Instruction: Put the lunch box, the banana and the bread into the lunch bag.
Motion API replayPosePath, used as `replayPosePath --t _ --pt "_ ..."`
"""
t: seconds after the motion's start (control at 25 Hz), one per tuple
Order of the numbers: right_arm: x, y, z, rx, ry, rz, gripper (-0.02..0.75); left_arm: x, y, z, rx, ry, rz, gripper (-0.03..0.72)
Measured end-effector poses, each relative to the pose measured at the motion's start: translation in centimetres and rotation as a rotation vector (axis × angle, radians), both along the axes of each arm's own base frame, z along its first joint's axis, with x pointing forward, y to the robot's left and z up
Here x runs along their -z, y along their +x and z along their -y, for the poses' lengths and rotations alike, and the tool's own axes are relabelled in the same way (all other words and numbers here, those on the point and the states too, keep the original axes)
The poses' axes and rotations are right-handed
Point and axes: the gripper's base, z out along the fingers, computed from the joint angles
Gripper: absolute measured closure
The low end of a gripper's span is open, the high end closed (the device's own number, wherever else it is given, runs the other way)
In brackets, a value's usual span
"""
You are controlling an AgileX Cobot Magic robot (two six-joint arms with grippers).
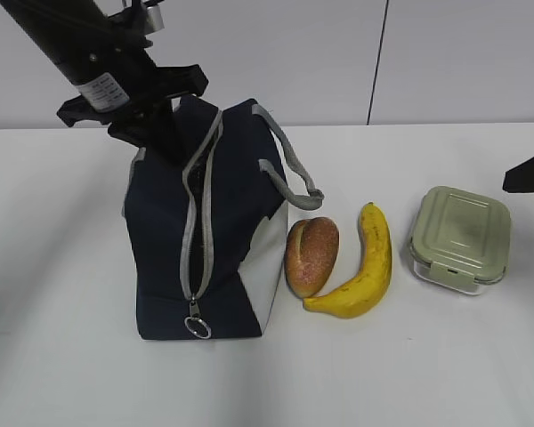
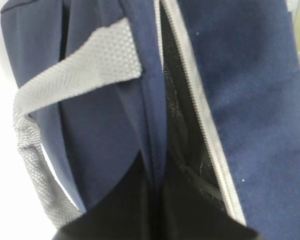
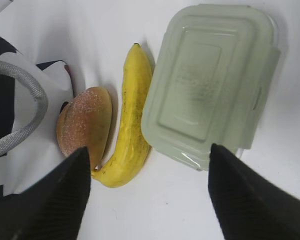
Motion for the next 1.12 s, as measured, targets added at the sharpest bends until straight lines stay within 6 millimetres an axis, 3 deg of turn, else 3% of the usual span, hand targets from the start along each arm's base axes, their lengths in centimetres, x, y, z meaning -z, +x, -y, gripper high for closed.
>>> replayPosePath --t 0.44,0.96,1.12 --pt "5.1 3.1 3.7 0.048 0.120 -0.140 0.195 0.0 0.0 0.0 0.000 0.000 0.001 0.690" --pt "8.4 4.3 4.1 0.063 0.192 -0.206 0.195 0.0 0.0 0.0 0.000 0.000 0.001 0.691" --pt "9.9 4.8 4.3 0.056 0.205 -0.239 0.157 0.0 0.0 0.0 0.000 0.000 0.001 0.691"
